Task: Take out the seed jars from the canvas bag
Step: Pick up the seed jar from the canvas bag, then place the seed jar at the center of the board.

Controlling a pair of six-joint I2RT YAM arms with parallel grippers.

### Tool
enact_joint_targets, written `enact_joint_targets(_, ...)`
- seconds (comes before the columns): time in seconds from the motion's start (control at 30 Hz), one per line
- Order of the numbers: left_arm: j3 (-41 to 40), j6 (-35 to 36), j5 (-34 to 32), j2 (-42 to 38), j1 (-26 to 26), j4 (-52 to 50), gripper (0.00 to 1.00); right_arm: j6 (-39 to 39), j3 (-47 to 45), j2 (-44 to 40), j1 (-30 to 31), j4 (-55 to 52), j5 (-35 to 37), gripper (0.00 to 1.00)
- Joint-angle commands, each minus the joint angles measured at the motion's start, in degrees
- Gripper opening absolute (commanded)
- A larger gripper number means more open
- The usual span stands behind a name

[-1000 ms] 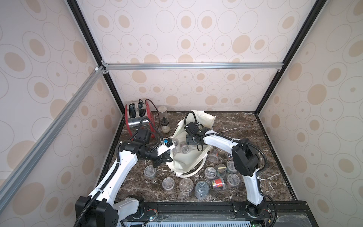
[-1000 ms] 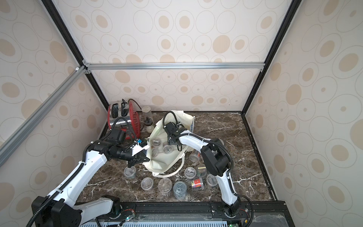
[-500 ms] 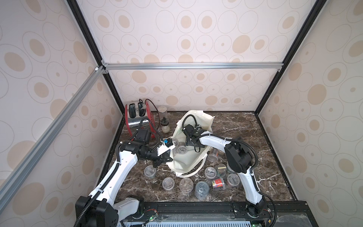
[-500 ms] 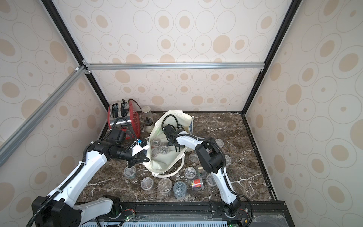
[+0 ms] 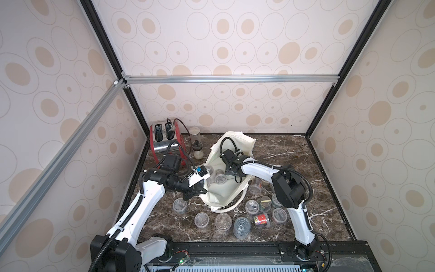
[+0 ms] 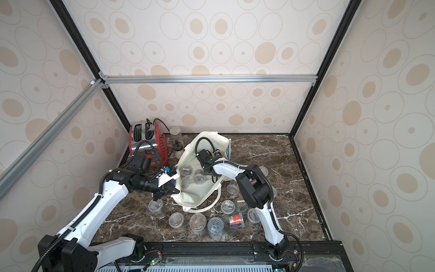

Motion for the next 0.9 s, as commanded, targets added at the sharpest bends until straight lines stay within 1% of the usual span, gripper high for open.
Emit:
enact_joint_targets(0.0, 0.1, 0.1, -1.6, -0.8, 0.1, -0.7, 0.00, -1.5, -0.1, -6.9, 0.4, -2.1, -3.3, 0.74)
enact_joint_targets(0.2, 1.5, -0.4, -4.4, -1.4, 0.1, -0.4, 0.00, -2.1, -1.4, -14.8, 1.2, -6.5, -11.1, 0.74)
enact_joint_targets(0.27, 1.8, -1.7, -5.7, -1.5, 0.1, 0.3, 0.00, -2.4, -2.3, -18.0, 1.6, -7.1, -13.5, 0.74)
enact_joint_targets(0.37, 2.6, -3.2, -8.3, -1.7, 0.1, 1.1, 0.00, -1.8, -2.6, -22.3, 1.9, -8.2, -20.0, 0.74)
enact_joint_targets(0.47, 2.9, -5.3, -10.3, -1.9, 0.1, 2.5, 0.00, -1.5, -0.9, -25.5, 1.9, -13.3, -26.7, 0.74)
enact_joint_targets(0.63, 3.6, -6.9, -10.7, -1.8, 0.1, 3.4, 0.00, -2.1, 0.7, -32.0, 1.7, -23.4, -33.3, 0.75)
enact_joint_targets(0.73, 4.3, -7.9, -11.1, -1.4, 0.1, 4.0, 0.00, -1.3, -0.2, -37.4, 0.0, -26.7, -38.7, 0.75)
enact_joint_targets(0.87, 5.0, -9.2, -12.0, -0.1, 0.2, 5.2, 0.00, -0.7, -1.3, -44.6, -4.4, -31.4, -44.4, 0.75)
